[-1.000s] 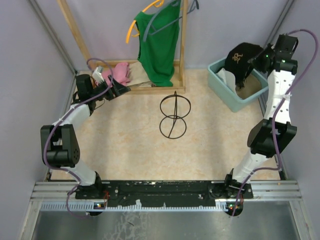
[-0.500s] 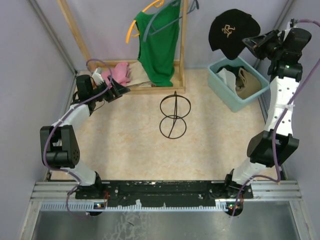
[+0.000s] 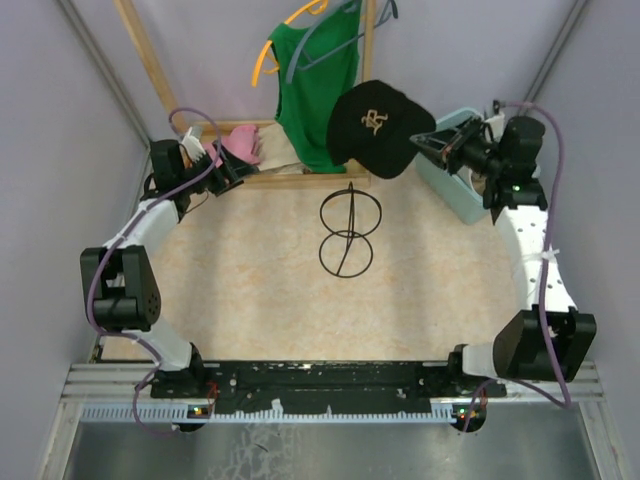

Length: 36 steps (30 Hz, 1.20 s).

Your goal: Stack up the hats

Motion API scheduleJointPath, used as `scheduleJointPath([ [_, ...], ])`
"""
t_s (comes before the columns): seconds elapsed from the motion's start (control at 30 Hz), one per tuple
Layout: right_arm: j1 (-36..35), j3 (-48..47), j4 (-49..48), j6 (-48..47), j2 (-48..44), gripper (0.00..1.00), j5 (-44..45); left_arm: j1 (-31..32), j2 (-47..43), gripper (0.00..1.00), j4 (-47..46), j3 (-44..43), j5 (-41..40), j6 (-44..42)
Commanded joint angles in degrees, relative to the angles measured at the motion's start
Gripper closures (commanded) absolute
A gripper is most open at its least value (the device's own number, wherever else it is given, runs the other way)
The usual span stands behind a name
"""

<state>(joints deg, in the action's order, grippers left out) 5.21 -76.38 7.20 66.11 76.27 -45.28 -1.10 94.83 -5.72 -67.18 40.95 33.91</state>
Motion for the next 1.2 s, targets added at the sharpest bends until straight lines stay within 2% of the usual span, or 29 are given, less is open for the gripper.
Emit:
scheduleJointPath([
  [0.0,-5.0,4.4,-11.5,8.0,-2.8,1.00,-3.0,0.2,1.4,0.07,0.8,-2.1,-0.1,0.6],
  [0.2,-6.0,11.5,-23.5,17.1,-2.9,1.00,-6.1,0.6,2.0,0.07,0.9,-2.7,0.1,0.8],
  [0.33,-6.9,14.7,-25.0,19.7,-2.9,1.00,-8.6,1.0,2.8,0.08,1.0,-2.9,0.1,0.9],
  [0.6,-7.0,20.7,-14.5,14.8,-6.3,1.00,-14.3,2.1,4.6,0.08,0.8,-3.8,-0.2,1.1],
  [0.7,-6.9,21.4,-7.2,9.7,-6.8,1.00,-14.9,2.9,5.6,0.08,0.9,-4.7,0.1,1.1],
  [0.9,-6.0,25.8,-0.7,4.4,-7.6,1.00,-14.5,4.5,6.7,0.08,1.5,-5.6,0.3,0.3],
  [1.17,0.3,28.6,6.5,-5.7,-6.6,1.00,-15.1,5.8,7.3,0.11,2.2,-5.0,1.7,-1.1],
])
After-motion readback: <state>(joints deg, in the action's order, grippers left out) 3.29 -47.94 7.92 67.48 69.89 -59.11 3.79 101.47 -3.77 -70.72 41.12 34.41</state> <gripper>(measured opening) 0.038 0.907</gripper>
